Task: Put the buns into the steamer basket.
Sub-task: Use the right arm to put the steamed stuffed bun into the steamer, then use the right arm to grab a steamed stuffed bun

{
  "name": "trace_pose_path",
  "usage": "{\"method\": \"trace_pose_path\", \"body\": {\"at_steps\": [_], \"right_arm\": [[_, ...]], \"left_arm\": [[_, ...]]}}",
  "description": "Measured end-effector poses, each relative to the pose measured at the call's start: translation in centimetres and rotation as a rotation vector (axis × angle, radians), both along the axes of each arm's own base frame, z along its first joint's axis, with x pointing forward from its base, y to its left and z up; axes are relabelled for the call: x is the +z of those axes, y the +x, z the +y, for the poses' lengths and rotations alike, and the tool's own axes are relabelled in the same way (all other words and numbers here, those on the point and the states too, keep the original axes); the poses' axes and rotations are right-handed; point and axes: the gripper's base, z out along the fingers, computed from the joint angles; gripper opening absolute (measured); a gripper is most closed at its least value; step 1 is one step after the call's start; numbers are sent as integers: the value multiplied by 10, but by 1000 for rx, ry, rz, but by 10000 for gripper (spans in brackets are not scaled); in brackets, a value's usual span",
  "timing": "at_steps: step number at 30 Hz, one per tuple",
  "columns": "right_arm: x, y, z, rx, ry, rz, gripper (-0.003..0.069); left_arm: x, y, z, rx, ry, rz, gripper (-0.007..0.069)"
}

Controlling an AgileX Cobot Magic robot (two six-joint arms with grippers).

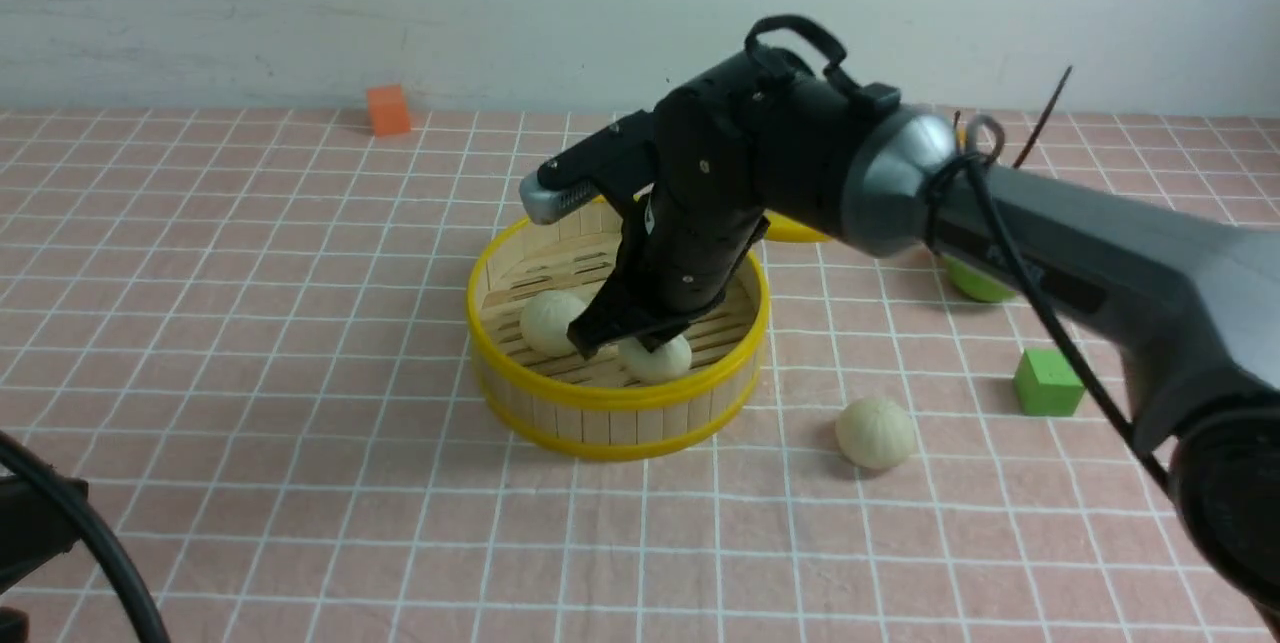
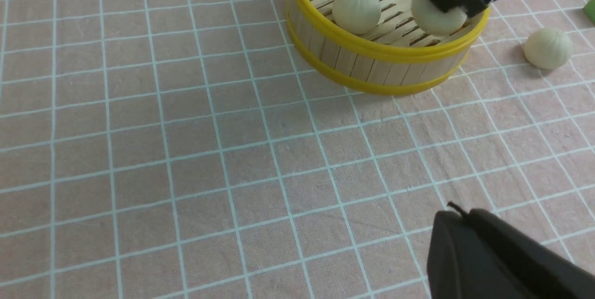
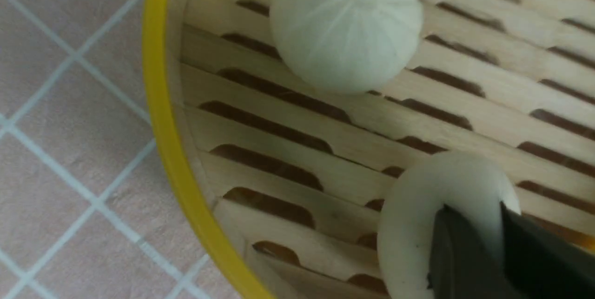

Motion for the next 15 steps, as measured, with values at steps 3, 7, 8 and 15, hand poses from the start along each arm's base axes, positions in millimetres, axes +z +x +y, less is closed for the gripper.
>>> {"method": "trace_pose_path", "body": {"at_steps": [3, 7, 8, 15], "right_arm": [[-10, 3, 2, -30, 14, 9, 243], [-4, 4, 3, -61, 31, 12, 424], [-1, 4, 3, -63, 27, 17, 471], [66, -8, -8, -48, -5, 19, 627]], "left_arm": [[-1, 0, 1, 2, 11, 8, 11], [-1, 0, 1, 5, 21, 4, 15], [-1, 0, 1, 5, 22, 4, 15], [-1, 0, 3, 11, 44, 1, 17]]}}
